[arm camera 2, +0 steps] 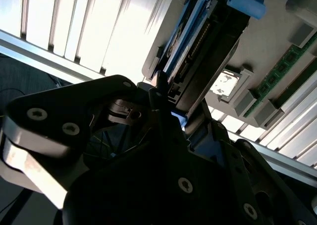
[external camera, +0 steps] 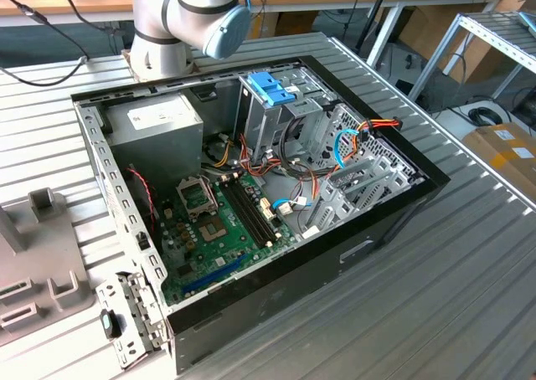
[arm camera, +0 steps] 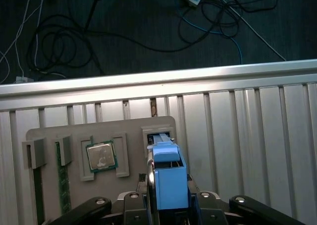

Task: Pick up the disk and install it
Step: 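Pick up the disk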

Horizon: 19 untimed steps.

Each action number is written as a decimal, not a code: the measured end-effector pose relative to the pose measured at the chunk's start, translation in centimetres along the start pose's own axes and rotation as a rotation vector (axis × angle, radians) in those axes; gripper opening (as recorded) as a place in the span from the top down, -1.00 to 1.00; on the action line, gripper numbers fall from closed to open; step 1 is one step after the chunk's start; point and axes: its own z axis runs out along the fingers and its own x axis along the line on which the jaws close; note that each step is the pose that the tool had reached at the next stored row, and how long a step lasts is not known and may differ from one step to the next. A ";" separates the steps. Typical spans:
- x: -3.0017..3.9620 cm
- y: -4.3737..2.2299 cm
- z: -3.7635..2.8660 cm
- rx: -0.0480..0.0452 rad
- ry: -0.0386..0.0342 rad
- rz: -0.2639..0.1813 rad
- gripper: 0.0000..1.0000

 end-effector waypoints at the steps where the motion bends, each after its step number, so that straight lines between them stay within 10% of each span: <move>1: 0.00 0.00 0.00 0.0000 0.0000 0.000 0.23; 5: 0.00 0.00 -0.01 0.0000 0.0000 0.000 -0.04; 19: 0.01 0.24 0.21 -0.0042 0.0045 -0.097 -0.04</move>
